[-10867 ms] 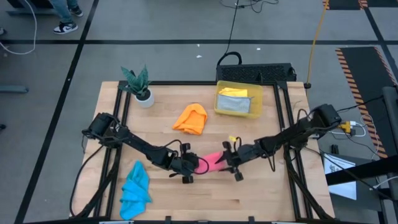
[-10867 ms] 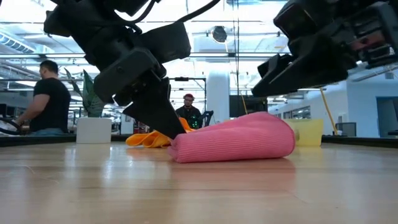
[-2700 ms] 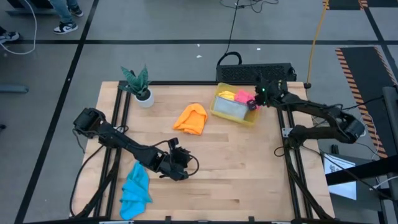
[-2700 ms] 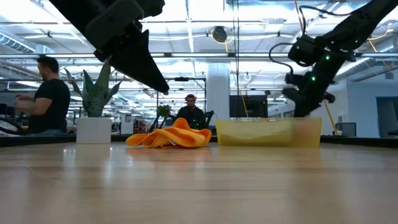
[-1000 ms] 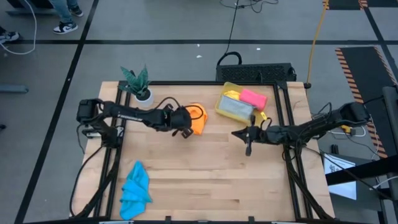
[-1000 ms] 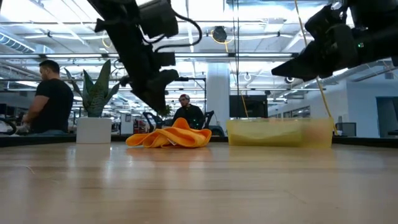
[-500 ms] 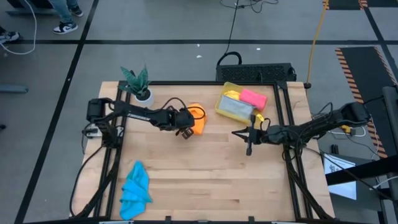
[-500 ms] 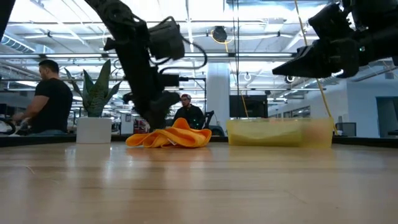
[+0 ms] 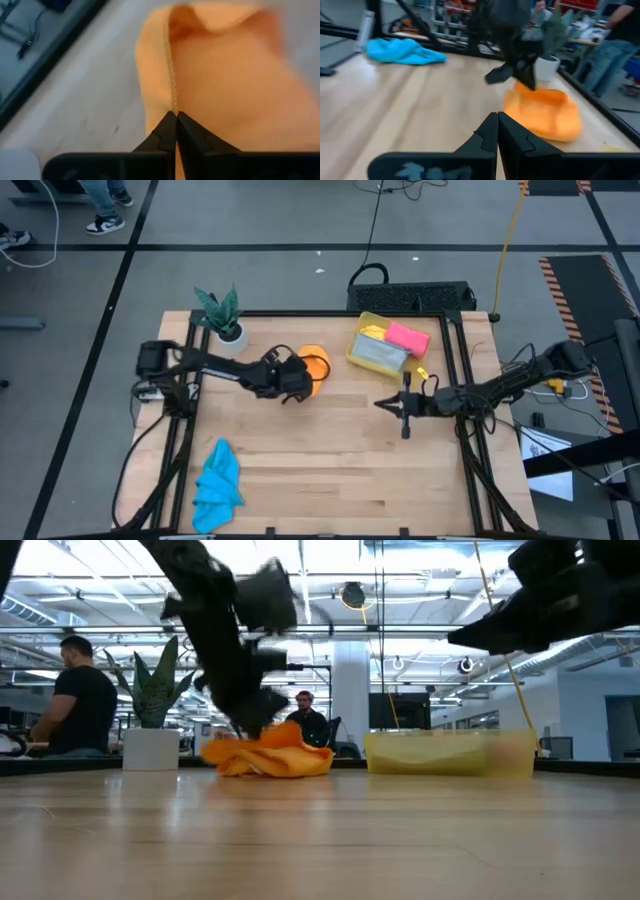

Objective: Fold microfiber towels
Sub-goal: Fold the orange kitchen towel

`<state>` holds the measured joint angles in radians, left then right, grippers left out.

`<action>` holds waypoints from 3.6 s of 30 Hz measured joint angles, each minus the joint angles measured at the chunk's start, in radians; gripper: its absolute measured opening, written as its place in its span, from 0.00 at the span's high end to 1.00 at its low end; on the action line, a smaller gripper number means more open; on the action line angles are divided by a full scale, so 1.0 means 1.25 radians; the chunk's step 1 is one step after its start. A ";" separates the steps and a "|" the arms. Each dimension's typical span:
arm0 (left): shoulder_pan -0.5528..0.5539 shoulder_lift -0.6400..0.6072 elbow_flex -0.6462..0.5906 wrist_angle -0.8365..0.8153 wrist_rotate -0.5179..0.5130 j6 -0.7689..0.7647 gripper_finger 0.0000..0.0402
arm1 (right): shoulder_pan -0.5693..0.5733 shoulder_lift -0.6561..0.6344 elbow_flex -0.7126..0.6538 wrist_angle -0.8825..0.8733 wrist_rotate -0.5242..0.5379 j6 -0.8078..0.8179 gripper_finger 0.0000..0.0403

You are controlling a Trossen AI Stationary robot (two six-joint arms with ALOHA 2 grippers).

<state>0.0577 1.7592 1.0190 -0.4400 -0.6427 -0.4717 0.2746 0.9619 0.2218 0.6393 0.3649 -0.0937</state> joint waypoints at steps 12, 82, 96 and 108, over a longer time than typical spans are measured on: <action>-0.219 -0.279 0.000 0.288 0.030 0.172 0.99 | 0.067 0.000 0.000 0.052 -0.006 -0.004 1.00; -0.340 0.077 0.001 0.229 -0.007 0.044 0.91 | -0.137 0.726 0.368 -0.018 -0.106 0.024 0.86; -0.369 0.021 0.009 0.196 -0.037 0.042 0.91 | -0.047 0.489 0.320 -0.176 -0.105 0.053 0.99; -0.394 0.007 0.014 0.202 -0.031 0.083 0.91 | 0.021 0.304 0.188 -0.183 -0.192 0.115 0.99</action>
<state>-0.4353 1.7677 1.0359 -0.1870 -0.6811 -0.3682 0.3014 1.3422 0.4564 0.4107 0.1252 0.0500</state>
